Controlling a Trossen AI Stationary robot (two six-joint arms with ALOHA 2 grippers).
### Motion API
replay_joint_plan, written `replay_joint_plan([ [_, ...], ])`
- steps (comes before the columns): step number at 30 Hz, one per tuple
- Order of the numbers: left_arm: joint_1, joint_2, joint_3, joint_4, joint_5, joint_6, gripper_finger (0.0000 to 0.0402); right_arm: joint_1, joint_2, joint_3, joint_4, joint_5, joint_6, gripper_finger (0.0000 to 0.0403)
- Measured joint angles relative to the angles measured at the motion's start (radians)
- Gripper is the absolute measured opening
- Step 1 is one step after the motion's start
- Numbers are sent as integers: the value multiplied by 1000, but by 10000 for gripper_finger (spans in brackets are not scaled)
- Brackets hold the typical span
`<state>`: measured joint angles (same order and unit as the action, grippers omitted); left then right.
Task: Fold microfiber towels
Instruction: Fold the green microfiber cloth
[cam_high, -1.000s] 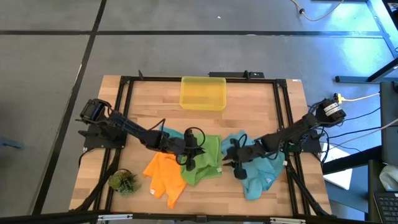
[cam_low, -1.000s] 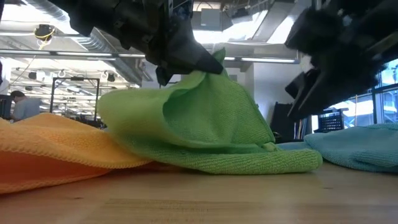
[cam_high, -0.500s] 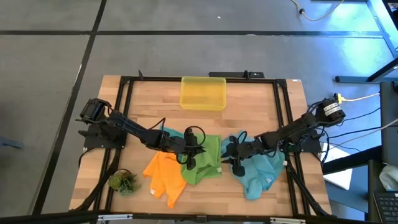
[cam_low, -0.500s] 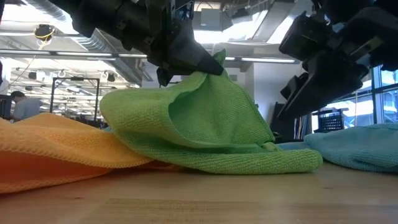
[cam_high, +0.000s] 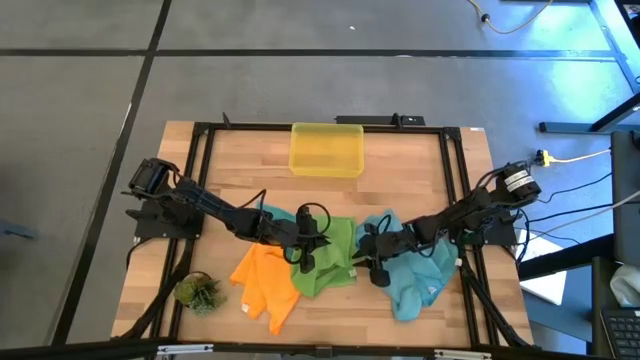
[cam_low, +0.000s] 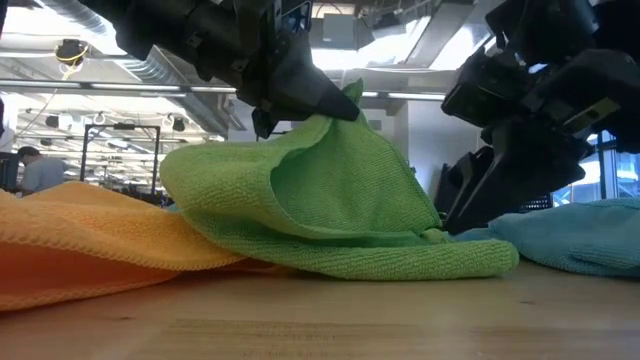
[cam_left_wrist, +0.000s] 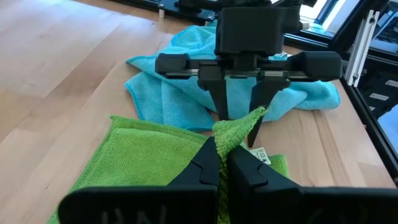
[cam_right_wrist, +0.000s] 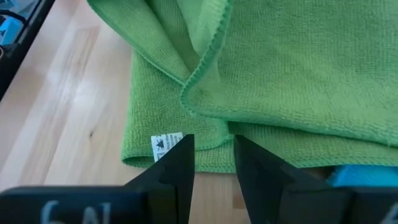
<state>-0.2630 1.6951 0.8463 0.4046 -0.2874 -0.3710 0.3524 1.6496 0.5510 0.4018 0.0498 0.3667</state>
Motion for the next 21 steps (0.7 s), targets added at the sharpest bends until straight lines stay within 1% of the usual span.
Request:
replay_joint_plan([
  [9,0,0,0,0,0,0,0,-4,0,0,6,1,16,115],
  [14,0,0,0,-1,1,0,0,-5,51,1,77,1,0,115],
  [17,0,0,0,-1,1,0,0,-10,79,1,83,1,1,115],
  [21,0,0,0,-1,1,0,0,-19,86,0,85,1,18,115],
])
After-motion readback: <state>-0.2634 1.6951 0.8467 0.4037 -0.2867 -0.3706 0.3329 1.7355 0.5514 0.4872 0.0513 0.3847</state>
